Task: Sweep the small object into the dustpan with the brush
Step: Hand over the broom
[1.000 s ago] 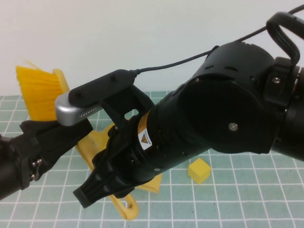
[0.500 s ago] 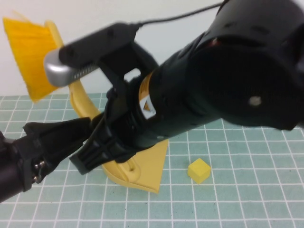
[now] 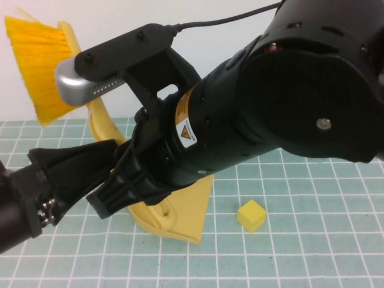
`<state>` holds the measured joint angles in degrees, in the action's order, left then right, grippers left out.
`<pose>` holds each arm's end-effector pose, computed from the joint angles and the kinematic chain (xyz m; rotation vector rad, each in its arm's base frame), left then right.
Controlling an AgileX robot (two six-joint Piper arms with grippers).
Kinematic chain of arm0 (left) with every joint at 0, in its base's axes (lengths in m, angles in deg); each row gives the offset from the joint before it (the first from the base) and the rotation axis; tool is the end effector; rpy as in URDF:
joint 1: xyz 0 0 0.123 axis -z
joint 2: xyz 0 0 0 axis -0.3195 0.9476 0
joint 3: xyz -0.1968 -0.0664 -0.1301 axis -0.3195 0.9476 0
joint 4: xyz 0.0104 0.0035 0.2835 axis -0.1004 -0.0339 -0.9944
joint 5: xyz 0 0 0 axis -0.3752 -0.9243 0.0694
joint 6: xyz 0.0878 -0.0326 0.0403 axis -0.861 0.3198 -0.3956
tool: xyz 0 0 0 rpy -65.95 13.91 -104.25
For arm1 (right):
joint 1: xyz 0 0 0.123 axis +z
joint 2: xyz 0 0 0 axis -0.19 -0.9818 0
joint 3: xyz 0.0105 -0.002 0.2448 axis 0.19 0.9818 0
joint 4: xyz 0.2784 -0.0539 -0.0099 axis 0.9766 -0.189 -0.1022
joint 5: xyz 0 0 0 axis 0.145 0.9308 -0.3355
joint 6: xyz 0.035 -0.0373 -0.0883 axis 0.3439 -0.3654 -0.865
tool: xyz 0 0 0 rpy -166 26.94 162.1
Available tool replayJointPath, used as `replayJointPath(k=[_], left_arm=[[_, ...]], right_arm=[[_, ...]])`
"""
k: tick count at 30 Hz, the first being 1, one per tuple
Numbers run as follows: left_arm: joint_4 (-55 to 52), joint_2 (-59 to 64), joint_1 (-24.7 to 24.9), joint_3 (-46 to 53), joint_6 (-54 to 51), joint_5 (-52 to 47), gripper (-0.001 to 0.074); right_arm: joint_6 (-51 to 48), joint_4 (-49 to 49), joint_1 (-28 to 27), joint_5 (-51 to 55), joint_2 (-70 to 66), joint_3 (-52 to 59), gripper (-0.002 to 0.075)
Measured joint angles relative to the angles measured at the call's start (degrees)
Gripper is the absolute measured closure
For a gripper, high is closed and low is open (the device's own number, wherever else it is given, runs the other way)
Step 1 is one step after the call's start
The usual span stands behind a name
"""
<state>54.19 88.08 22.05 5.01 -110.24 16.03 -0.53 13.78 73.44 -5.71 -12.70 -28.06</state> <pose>0.2117 -0.0859 0.2951 -0.1775 1.8245 -1.4280 0.1980 0.3614 0.3529 -0.9832 2.2108 0.5278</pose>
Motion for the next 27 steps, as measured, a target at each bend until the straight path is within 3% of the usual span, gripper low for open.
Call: replayJointPath(k=[18, 21, 27], left_arm=[[3.20, 0.00, 0.00, 0.00, -2.06, 4.79, 0.0300], [3.20, 0.00, 0.00, 0.00, -1.44, 5.89, 0.0369], [3.20, 0.00, 0.00, 0.00, -1.44, 6.04, 0.0657]], right_arm=[[-5.11, 10.60, 0.00, 0.00, -0.93, -0.11, 0.0537], [-5.21, 10.60, 0.00, 0.08, -1.48, -0.11, 0.0537], [-5.55, 9.48, 0.00, 0.08, -1.46, -0.11, 0.0537]])
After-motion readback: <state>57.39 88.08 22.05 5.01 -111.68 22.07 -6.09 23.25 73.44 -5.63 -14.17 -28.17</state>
